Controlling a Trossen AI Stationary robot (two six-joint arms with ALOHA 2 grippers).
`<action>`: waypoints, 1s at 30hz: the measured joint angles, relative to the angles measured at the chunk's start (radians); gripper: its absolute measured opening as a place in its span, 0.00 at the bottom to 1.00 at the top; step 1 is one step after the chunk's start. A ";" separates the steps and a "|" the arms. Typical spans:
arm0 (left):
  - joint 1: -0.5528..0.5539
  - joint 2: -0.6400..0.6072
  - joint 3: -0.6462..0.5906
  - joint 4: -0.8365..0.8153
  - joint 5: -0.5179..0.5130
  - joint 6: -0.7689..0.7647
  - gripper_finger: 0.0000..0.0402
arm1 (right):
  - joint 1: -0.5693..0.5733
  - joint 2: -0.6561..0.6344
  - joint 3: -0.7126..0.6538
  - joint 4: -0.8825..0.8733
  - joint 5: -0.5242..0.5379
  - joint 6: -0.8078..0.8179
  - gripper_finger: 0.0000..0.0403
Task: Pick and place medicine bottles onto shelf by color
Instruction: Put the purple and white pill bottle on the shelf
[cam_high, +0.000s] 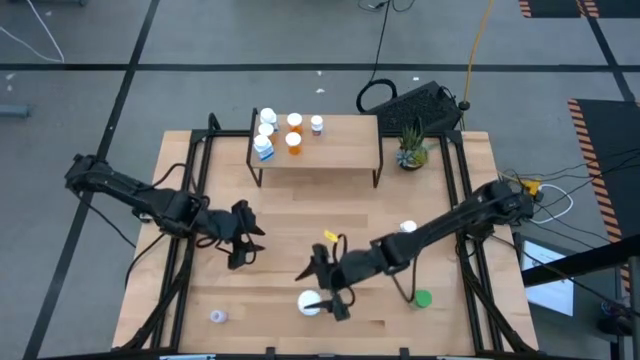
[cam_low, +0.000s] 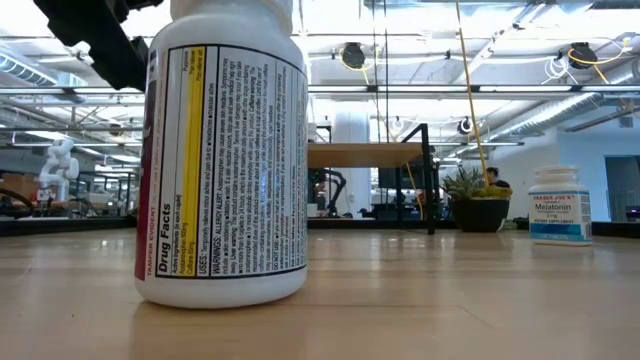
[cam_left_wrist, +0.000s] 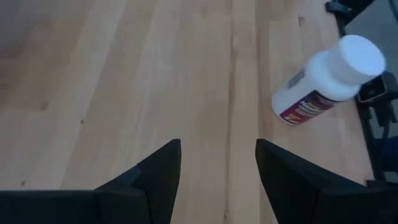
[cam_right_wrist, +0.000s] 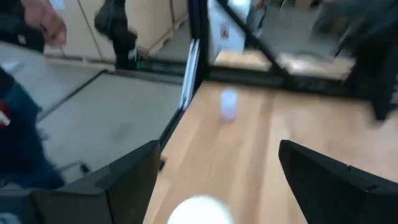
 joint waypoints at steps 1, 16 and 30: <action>-0.007 0.000 0.000 0.002 -0.002 -0.004 0.52 | 0.006 0.020 0.000 0.002 -0.002 0.012 0.82; -0.063 0.044 0.000 0.000 -0.023 -0.056 0.52 | 0.028 0.100 -0.001 -0.075 -0.030 0.036 0.89; -0.077 0.123 0.000 0.003 -0.008 -0.113 0.52 | 0.002 0.131 0.000 -0.077 -0.030 -0.044 0.75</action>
